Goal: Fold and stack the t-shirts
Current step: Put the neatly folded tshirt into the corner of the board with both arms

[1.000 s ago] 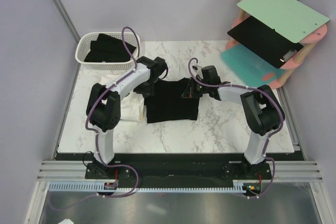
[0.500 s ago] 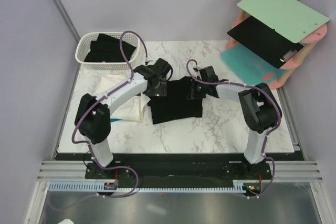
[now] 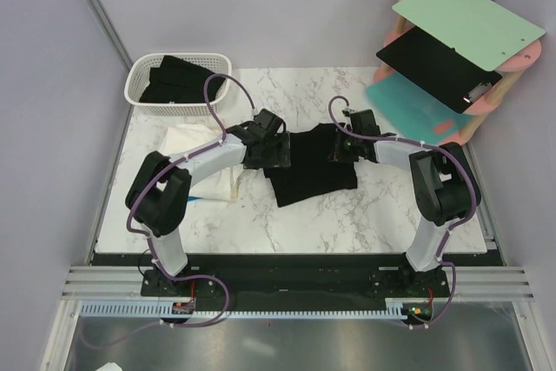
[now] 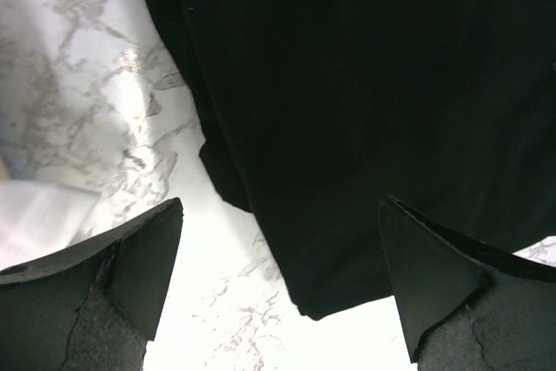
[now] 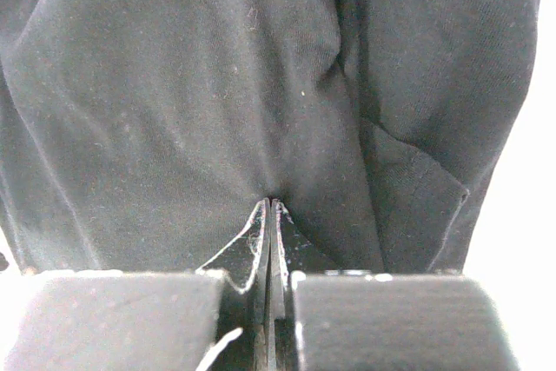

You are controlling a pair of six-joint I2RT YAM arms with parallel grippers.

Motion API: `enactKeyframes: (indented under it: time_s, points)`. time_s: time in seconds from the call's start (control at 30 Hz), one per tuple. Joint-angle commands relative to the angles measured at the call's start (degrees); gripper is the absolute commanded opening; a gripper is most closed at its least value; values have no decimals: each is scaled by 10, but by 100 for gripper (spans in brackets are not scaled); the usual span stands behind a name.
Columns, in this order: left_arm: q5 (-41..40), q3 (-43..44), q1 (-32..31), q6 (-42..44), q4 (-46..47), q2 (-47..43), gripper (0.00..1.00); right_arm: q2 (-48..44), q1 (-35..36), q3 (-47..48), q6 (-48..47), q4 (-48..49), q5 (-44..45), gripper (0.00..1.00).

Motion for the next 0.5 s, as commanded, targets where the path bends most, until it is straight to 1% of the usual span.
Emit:
enactKeyframes:
  time_s: [0.0,0.23,0.37,0.47]
  points:
    - [42,-13,1,-30,72,12,100,10,-4,-43,-20,-66,60,0]
    - [56,-69,1,-84,138,28,100,-4,-4,-51,-18,-66,47,0]
    - [45,-84,1,-92,138,21,100,-12,-5,-50,-17,-70,41,0]
    - [53,-88,2,-93,138,26,100,-16,-4,-49,-16,-69,37,0]
